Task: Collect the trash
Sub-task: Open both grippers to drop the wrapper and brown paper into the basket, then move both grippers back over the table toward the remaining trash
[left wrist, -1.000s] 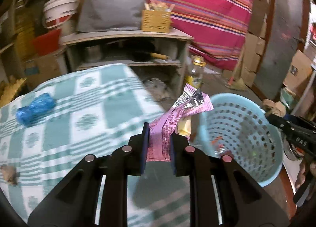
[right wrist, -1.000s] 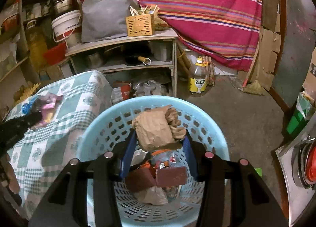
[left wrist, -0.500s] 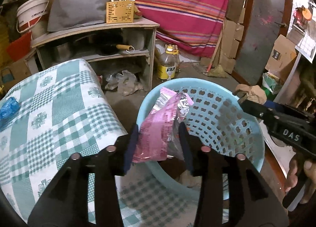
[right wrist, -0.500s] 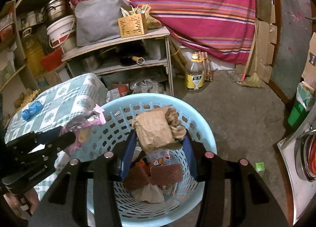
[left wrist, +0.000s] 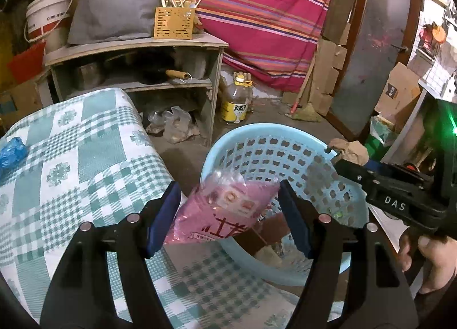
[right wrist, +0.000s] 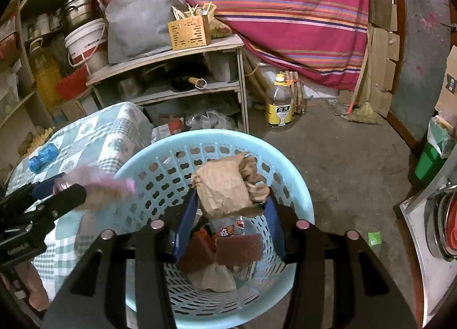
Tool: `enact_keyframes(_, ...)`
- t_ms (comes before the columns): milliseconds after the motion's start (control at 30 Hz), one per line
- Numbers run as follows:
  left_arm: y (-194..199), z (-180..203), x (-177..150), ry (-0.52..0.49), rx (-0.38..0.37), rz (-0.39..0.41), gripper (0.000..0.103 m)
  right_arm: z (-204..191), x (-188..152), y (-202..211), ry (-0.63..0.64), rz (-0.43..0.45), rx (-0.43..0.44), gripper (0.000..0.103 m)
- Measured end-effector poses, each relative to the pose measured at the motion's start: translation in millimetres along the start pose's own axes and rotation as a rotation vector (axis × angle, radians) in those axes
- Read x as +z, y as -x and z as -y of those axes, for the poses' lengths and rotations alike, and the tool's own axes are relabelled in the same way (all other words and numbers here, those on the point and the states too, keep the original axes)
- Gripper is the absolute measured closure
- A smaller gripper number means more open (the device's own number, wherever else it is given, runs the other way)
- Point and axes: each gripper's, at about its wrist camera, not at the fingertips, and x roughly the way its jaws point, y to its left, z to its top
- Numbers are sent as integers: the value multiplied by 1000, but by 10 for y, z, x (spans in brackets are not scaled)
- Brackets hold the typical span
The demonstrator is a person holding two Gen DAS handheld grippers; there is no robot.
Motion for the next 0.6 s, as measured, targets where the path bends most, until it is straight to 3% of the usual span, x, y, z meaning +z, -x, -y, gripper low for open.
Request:
enact_keyframes(367,227,-187,35,26,51,52,19,-51,22,8,4,5,5,56)
enact_keyframes(600,445,-459,0,48,148,82,12,-190,35,5,13,5,11,54)
